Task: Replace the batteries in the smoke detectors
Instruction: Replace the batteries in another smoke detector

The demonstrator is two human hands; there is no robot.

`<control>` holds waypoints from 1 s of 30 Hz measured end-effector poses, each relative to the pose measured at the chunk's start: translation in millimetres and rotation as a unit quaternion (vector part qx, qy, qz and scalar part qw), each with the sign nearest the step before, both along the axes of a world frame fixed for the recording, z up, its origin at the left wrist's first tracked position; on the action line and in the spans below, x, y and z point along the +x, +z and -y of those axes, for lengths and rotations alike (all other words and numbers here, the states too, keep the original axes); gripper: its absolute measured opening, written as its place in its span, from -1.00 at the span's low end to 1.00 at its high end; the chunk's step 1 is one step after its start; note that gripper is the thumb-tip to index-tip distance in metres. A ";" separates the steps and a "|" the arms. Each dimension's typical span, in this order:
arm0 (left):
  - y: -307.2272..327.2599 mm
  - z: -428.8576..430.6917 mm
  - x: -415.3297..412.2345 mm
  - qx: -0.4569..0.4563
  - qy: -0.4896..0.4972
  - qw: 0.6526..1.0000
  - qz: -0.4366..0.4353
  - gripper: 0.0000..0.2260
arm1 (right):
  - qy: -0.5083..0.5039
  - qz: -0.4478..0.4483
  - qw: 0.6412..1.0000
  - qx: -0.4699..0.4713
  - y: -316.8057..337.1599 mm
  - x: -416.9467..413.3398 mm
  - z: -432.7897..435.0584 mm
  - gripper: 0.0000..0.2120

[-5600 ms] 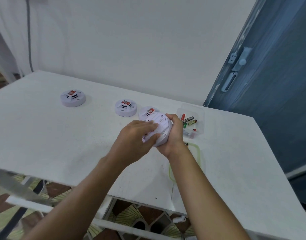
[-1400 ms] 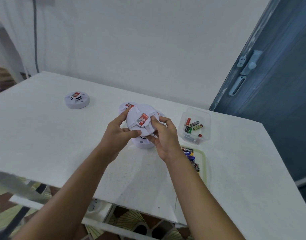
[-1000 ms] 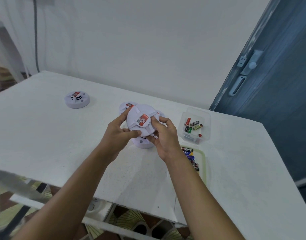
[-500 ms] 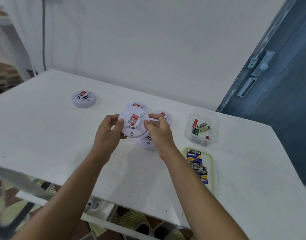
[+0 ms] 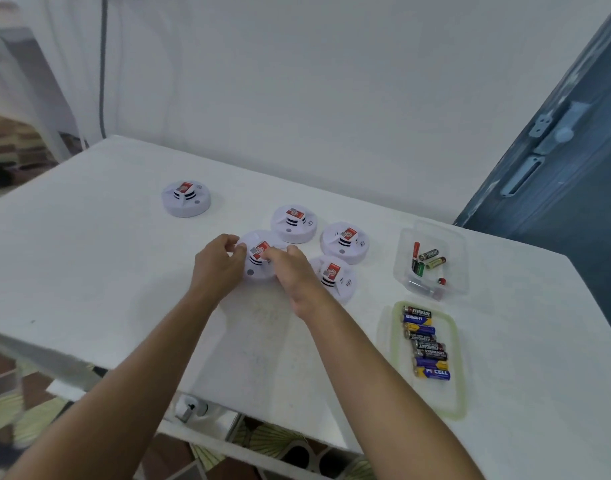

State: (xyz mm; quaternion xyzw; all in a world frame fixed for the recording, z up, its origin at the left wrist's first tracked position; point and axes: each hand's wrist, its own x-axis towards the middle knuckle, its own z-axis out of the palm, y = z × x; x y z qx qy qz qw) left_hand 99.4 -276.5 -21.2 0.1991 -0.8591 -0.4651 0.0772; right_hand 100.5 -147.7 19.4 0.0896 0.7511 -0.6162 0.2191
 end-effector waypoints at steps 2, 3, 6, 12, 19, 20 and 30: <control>-1.6 0.6 -2.6 -0.007 -0.046 0.999 0.021 -0.73 | -0.010 0.004 1.000 -0.003 3.0 0.9 2.8 -0.45; -3.4 1.2 -4.4 -0.010 -0.075 0.997 0.031 -0.72 | -0.012 0.007 1.000 -0.003 2.4 0.4 4.2 -0.38; -6.6 4.4 -9.5 -0.037 -0.128 0.990 0.043 -0.67 | -0.012 0.001 1.000 0.003 -3.6 -4.2 8.4 -0.16; -5.4 -0.4 -12.4 -0.043 -0.117 0.992 0.028 -0.66 | -0.024 -0.004 1.000 -0.007 -2.5 -6.5 9.1 -0.28; -7.0 0.9 -10.9 -0.041 -0.107 0.993 0.021 -0.54 | -0.013 -0.019 1.000 -0.011 -0.8 -10.2 -0.8 -0.37; -8.4 4.8 -11.6 -0.031 -0.110 0.993 0.024 -0.54 | -0.017 -0.026 0.999 -0.007 -0.6 -9.4 0.8 -0.37; -0.5 77.7 -20.6 0.015 -0.022 0.999 0.020 -0.77 | 0.026 -0.147 0.989 0.024 4.7 -18.1 49.5 -0.65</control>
